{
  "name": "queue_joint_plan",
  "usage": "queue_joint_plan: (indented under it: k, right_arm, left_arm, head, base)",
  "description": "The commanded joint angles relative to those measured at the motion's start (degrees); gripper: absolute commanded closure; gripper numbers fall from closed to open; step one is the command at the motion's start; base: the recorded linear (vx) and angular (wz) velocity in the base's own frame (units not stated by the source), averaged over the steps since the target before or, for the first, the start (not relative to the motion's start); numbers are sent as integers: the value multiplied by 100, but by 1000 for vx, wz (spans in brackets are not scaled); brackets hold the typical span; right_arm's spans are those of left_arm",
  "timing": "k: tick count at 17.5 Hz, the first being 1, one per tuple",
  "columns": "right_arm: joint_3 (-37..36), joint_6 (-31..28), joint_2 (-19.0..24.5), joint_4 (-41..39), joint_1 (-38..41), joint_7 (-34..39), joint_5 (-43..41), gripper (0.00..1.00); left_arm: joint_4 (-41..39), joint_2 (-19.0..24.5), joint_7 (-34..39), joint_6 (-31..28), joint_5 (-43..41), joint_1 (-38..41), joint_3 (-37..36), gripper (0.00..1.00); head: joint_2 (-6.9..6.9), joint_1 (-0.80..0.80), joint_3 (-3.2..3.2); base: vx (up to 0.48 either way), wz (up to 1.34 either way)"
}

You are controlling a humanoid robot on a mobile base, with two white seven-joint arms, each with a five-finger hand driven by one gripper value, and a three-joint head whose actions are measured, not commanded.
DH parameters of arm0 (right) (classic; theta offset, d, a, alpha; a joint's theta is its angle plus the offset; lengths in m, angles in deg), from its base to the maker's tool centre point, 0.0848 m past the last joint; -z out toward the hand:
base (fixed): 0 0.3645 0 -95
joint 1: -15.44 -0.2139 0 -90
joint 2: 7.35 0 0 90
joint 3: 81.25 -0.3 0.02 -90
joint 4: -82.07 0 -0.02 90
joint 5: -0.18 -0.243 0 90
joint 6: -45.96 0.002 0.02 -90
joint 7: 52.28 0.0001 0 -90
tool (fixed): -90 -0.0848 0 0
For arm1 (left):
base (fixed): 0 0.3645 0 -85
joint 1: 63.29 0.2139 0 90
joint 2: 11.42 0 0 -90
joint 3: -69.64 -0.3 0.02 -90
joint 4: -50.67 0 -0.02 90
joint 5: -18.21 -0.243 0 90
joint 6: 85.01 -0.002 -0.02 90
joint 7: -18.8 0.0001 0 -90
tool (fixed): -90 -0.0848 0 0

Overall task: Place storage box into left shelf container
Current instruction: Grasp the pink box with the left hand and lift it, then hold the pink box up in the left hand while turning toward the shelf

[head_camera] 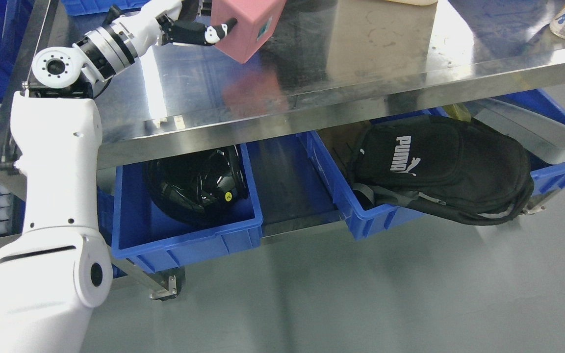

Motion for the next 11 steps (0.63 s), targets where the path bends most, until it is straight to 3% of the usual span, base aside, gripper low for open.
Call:
queue_joint_plan:
  k: [1, 4, 6, 11]
  right_arm:
    - [-27, 2, -100, -100, 52, 0, 9, 0]
    - [-27, 2, -100, -100, 52, 0, 9, 0]
    - [-27, 2, -100, -100, 52, 0, 9, 0]
    - [-27, 2, -100, -100, 52, 0, 9, 0]
  left_arm:
    - [-1724, -190, 591, -341, 2567, 563, 734, 100]
    - [-3383, -190, 1628, -368, 3544, 1483, 58, 99]
    - [-4440, -190, 2410, -351, 3722, 2327, -408, 99]
    - [-4760, -190, 2546, 62, 3731, 3148, -911, 99]
  head:
    - [0, 0, 0]
    - [0, 0, 0]
    - [0, 0, 0]
    - [0, 0, 0]
  base:
    - [0, 0]
    - [0, 0]
    - [0, 0]
    - [1, 15]
